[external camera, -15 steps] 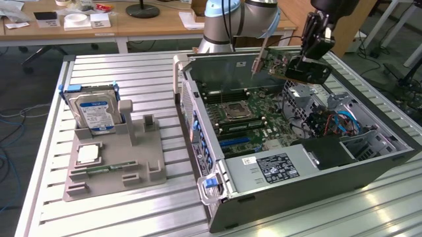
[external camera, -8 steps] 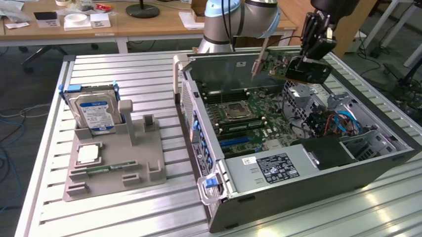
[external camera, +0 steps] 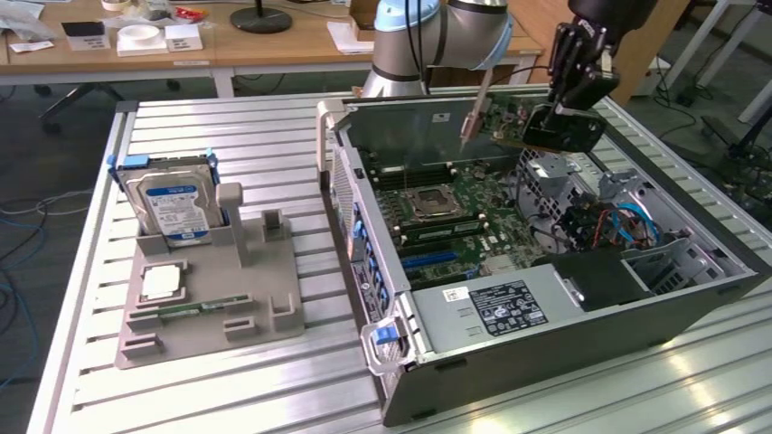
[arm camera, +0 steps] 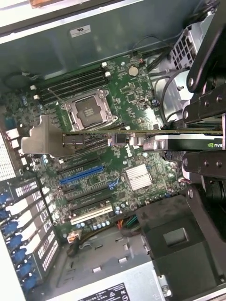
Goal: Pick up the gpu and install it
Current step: 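Insert the gpu into the slot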
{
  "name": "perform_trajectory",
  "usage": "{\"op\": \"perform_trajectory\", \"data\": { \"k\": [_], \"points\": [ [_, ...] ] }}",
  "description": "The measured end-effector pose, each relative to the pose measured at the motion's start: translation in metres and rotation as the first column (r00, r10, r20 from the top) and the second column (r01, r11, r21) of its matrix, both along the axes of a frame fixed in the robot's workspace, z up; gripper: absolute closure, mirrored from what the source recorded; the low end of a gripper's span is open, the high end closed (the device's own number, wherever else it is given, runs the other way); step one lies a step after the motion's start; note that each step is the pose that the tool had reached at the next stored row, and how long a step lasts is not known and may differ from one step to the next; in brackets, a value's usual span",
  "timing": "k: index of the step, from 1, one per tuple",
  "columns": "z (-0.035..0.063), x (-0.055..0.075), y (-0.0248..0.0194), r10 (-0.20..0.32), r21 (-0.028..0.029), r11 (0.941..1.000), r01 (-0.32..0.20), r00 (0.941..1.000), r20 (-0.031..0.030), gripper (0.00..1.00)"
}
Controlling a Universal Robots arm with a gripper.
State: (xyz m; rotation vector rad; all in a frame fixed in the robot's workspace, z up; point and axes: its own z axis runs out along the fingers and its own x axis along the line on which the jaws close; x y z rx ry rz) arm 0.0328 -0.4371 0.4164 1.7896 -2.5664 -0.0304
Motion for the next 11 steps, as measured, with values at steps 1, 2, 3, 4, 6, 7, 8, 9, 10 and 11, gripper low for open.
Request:
{"op": "perform_trajectory", "data": {
  "k": [1,2,3,4,6,7,8,9,10,11],
  "points": [
    [0.0,0.0,0.0,0.008,-0.0004,1.0,-0.008,1.0,0.0,0.73],
    [-0.0001,0.0,0.0,0.015,-0.0007,0.9999,-0.015,0.9999,-0.0001,0.73],
    [-0.0001,0.0,0.0,0.023,-0.001,0.9997,-0.023,0.9997,0.0,0.73],
    [-0.0002,0.0,0.0,0.03,-0.0014,0.9995,-0.03,0.9995,0.0,0.73],
    [-0.0002,0.0,0.0,0.046,-0.002,0.999,-0.046,0.999,-0.0001,0.73],
    [-0.0003,0.0,0.0,0.053,-0.0023,0.9986,-0.053,0.9986,-0.0001,0.73],
    [-0.0004,0.0,0.0,0.06,-0.0025,0.9982,-0.06,0.9982,-0.0001,0.73],
    [-0.0004,0.0,0.0,0.068,-0.0027,0.9977,-0.068,0.9977,-0.0001,0.73],
    [-0.0005,0.0,0.0,0.075,-0.0031,0.9972,-0.075,0.9972,-0.0001,0.73],
    [-0.0005,0.0,0.0001,0.082,-0.0033,0.9966,-0.082,0.9966,-0.0002,0.73]
  ]
}}
